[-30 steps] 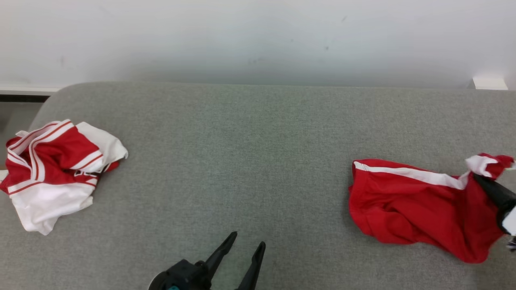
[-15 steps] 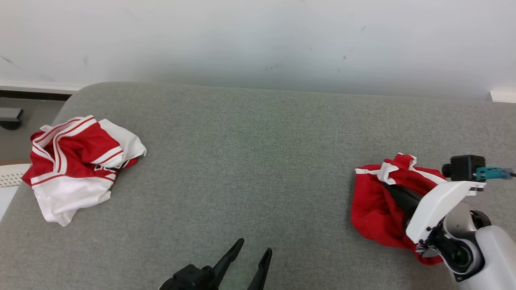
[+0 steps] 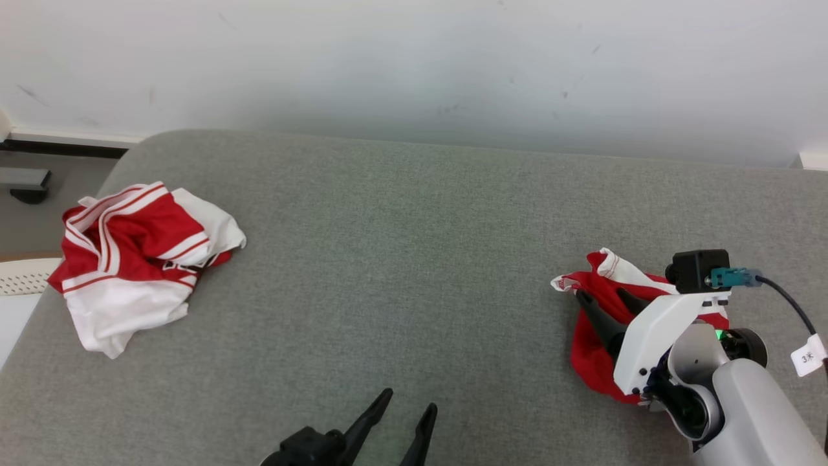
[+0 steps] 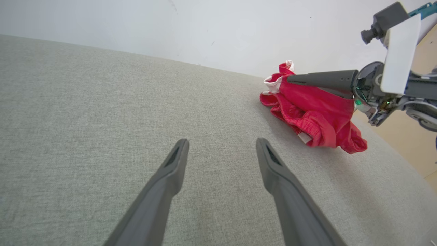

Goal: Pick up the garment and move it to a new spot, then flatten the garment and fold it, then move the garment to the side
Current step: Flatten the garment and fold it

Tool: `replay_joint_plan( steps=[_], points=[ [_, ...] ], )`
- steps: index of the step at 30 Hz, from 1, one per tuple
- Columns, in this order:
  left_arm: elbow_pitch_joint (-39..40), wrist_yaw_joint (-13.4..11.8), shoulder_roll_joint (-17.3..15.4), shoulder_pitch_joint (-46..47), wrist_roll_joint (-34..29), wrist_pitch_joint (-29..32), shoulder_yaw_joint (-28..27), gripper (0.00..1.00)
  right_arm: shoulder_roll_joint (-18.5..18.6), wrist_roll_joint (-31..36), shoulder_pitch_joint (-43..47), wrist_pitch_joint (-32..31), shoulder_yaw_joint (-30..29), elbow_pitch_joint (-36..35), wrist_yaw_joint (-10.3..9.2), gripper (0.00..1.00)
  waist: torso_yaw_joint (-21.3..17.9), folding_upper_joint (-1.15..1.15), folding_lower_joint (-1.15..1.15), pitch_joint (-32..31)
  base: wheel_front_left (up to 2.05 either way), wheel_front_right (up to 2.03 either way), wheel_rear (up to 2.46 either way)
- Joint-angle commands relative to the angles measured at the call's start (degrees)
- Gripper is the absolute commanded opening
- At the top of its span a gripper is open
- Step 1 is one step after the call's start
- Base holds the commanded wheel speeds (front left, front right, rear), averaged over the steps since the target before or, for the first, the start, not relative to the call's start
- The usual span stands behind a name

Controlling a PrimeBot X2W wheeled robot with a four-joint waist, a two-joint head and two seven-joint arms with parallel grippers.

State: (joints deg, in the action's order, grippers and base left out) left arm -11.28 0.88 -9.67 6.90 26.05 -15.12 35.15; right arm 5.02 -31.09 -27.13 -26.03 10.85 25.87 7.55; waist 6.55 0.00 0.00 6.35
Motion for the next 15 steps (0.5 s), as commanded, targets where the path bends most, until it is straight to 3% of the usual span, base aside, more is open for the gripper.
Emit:
replay_joint_plan(
  steps=[1,9,15],
  points=[
    [-0.3,0.1,0.0,-0.5,0.3,0.0,-0.3,1.00,-0.3,0.7,0.7,0.6,0.3,-0.1,-0.13,1.00,-0.1,0.00,0.00,-0.2,0.00,0.00,0.00],
    [-1.0,0.4,0.2,-1.7,0.2,0.0,-0.8,1.00,-1.3,-0.4,6.1,3.0,4.9,-5.0,-0.13,1.00,-1.1,0.00,0.00,-2.4,0.00,0.00,0.00],
    [-0.6,-0.1,0.0,-3.3,-0.2,0.0,-2.3,1.00,1.4,-0.2,11.9,9.4,7.0,-13.0,-0.13,1.00,-2.0,0.00,0.00,-4.4,0.00,0.00,0.00]
  ],
)
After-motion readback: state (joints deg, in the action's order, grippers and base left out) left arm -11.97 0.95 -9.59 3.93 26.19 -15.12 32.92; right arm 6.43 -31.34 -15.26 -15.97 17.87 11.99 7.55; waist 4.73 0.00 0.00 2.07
